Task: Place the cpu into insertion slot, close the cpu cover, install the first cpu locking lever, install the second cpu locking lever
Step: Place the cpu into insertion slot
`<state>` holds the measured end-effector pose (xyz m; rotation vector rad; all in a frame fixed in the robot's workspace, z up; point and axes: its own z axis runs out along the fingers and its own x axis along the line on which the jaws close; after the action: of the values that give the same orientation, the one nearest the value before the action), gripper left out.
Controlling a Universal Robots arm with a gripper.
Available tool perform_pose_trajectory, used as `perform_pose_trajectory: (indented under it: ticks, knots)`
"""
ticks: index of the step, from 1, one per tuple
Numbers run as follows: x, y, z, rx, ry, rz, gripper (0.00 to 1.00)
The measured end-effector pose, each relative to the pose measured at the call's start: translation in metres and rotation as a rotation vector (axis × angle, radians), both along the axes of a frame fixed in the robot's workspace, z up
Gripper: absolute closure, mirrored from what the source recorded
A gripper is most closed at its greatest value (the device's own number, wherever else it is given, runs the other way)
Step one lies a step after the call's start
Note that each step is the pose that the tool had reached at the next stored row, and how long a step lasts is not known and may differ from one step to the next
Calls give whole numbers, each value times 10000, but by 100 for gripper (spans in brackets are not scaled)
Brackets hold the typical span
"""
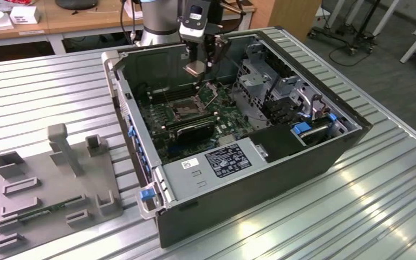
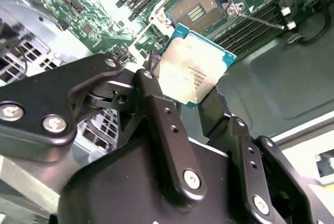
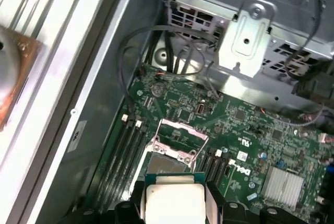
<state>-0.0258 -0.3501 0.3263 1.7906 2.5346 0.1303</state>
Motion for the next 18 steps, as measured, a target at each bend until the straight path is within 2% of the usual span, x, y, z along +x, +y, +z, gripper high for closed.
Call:
perform_pose_trajectory:
  ticks: [7, 11, 18]
  knots:
    - [0, 0, 0, 0, 5, -54, 46]
    - [0, 0, -1, 1, 69, -54, 46]
    - [0, 0, -1, 0, 80, -53, 46]
